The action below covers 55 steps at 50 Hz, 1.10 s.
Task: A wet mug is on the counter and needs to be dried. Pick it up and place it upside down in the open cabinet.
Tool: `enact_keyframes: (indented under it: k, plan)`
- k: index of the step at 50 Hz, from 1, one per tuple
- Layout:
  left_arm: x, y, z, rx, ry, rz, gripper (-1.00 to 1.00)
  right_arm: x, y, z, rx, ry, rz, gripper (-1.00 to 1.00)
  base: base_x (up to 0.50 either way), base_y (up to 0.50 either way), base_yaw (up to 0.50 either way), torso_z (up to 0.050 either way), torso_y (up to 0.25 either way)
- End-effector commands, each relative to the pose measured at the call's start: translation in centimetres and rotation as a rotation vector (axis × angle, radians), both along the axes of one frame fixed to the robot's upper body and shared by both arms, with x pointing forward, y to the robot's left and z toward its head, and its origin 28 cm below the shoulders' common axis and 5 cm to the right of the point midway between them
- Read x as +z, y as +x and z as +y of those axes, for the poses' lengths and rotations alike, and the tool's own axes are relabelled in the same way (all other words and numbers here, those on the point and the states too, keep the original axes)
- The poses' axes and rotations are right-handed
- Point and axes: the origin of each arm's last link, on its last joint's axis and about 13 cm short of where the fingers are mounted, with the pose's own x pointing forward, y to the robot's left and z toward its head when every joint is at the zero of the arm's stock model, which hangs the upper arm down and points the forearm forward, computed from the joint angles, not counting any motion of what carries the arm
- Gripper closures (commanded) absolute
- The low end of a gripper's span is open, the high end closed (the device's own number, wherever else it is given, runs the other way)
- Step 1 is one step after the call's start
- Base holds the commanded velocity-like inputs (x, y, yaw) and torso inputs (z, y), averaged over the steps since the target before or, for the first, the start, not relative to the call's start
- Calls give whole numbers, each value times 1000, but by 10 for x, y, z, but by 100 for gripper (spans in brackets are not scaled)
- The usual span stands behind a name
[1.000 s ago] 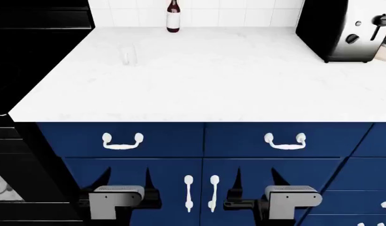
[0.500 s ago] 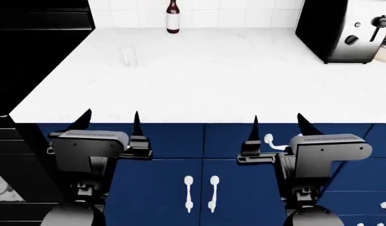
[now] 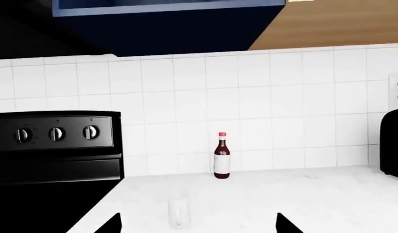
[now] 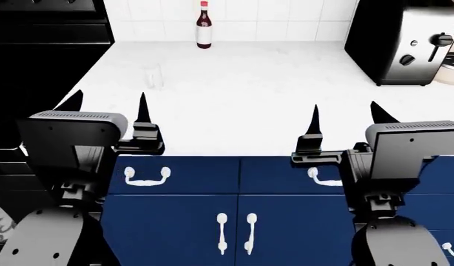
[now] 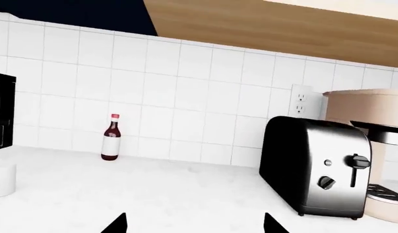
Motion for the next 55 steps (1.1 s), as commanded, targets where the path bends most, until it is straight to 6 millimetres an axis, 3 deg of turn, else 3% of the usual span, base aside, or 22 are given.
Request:
enact_keyframes:
  k: [1,14,24,55]
  plan:
    - [6,1,3,2,6,2,-100,5,0,-3,7,6,-4,-100,0,0,0,50,0]
    - [3,0,3,-1,16,3,-100,2,-1,-4,16,11,-18,-100,0,0,0,50,0]
    - [4,1,5,5,33,7,-100,1,-1,-4,9,21,-21,-100,9,399,0,0,0]
    - [13,0,5,-7,70,0,-100,9,-2,-2,23,26,-47,-100,386,83,0,0,0]
